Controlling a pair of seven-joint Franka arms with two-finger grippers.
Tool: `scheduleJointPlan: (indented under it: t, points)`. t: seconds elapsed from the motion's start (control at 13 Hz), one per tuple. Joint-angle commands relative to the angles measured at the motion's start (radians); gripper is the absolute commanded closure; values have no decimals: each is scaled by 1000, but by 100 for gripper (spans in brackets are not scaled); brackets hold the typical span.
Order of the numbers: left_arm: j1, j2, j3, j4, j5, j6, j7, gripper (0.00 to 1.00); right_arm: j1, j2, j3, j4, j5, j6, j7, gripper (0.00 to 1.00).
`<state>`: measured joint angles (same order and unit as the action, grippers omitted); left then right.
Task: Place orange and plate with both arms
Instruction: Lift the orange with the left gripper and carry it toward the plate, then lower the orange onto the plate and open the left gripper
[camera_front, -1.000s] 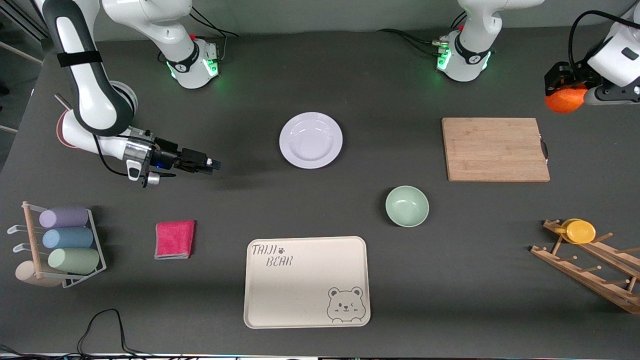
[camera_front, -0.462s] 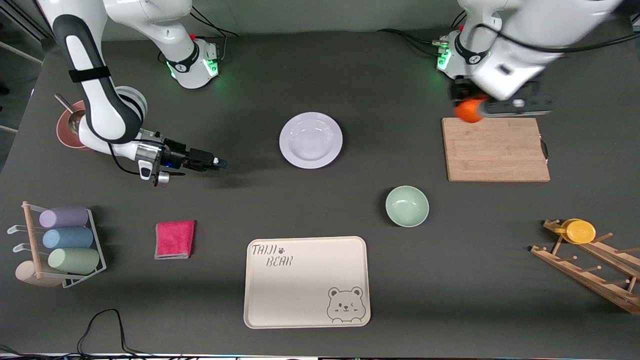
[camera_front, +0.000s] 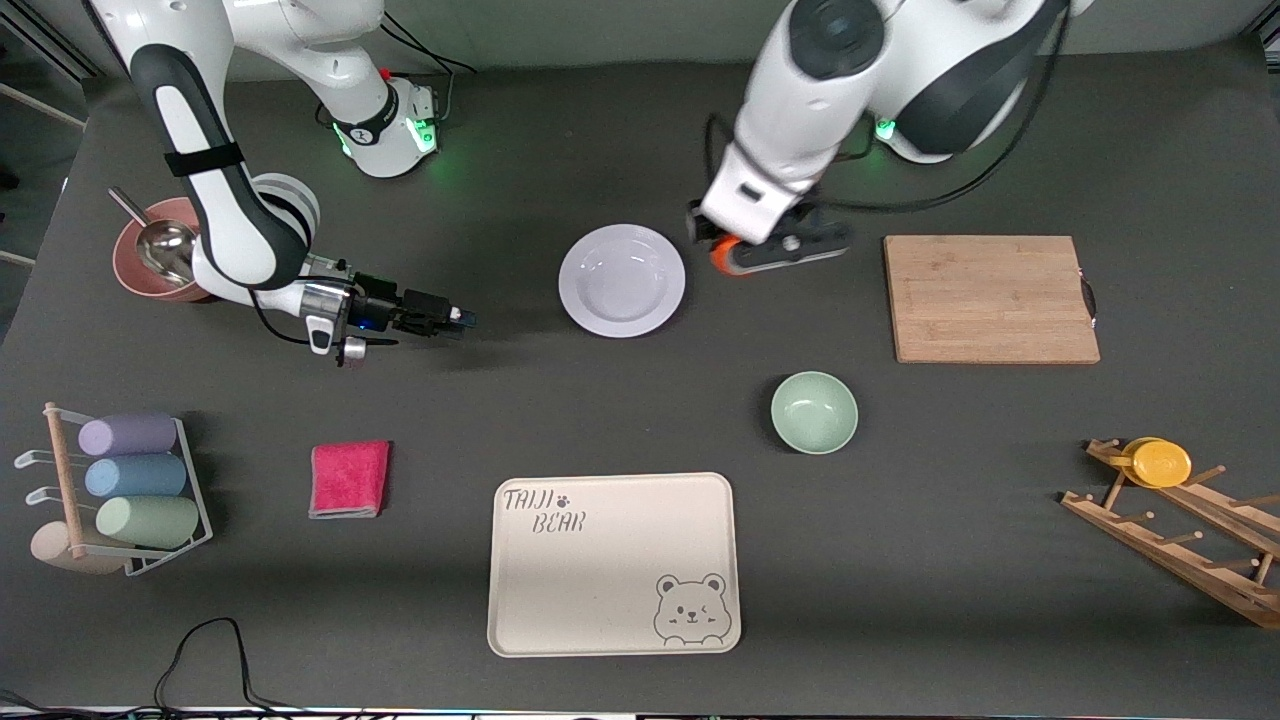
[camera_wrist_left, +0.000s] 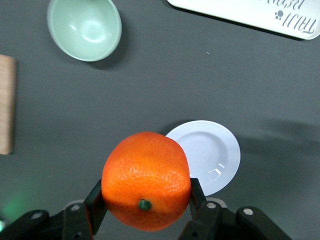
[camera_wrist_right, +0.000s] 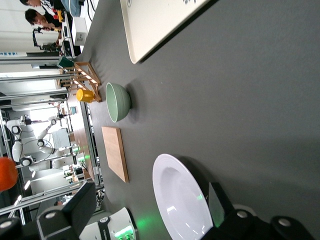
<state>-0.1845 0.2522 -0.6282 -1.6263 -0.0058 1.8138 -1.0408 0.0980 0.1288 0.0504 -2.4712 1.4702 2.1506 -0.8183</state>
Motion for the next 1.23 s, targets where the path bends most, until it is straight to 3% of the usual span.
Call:
scheduleJointPlan:
  t: [0.0, 0.15, 0.62, 0.85, 1.15]
  points:
    - [-128, 180, 8, 91, 114, 57, -158, 100, -1, 32, 5, -6, 38, -1, -68, 0]
    - [-182, 258, 12, 91, 159, 151, -229, 100, -1, 54, 6, -5, 48, -11, -79, 0]
    - [-277, 436, 15, 79, 335, 255, -373, 100, 3, 127, 35, -6, 159, -24, -188, 0]
    - [-293, 453, 16, 1, 383, 366, -410, 100, 5, 141, 78, -6, 190, -12, -197, 0]
    - [-308, 464, 18, -86, 432, 470, -465, 100, 5, 189, 85, -6, 193, -11, -292, 0]
